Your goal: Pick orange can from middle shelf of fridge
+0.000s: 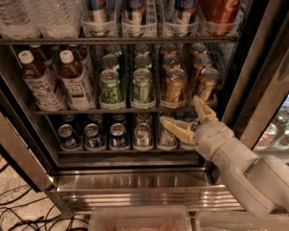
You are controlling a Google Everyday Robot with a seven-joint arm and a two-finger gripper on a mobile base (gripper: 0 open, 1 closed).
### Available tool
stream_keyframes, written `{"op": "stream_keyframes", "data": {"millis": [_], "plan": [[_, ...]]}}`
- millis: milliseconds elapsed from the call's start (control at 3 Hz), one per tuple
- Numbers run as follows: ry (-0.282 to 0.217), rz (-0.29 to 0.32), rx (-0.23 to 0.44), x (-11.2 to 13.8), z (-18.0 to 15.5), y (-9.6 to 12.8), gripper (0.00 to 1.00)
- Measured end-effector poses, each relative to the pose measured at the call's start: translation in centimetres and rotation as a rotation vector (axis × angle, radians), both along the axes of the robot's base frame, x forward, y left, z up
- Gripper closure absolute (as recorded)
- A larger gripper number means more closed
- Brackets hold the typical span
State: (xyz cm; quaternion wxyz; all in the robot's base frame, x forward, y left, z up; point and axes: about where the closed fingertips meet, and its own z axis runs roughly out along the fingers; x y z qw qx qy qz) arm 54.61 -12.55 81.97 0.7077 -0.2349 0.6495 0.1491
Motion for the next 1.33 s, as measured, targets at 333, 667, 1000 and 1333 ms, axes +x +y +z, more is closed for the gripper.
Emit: {"op": "stream_keyframes", "data": {"millis": [333,667,1000,1333], "plan": [[-0.001,-0.006,-0.001,1.5,-0.1,0.0,0.24],[-0.002,-0.008,0.009,3.0,-0.2,0.3,0.25],[-0.014,-0.019,0.024,4.8,0.0,0.4,0.25],[-0.034,-0.032,0.033,6.4,0.6,0.3,0.24]]}}
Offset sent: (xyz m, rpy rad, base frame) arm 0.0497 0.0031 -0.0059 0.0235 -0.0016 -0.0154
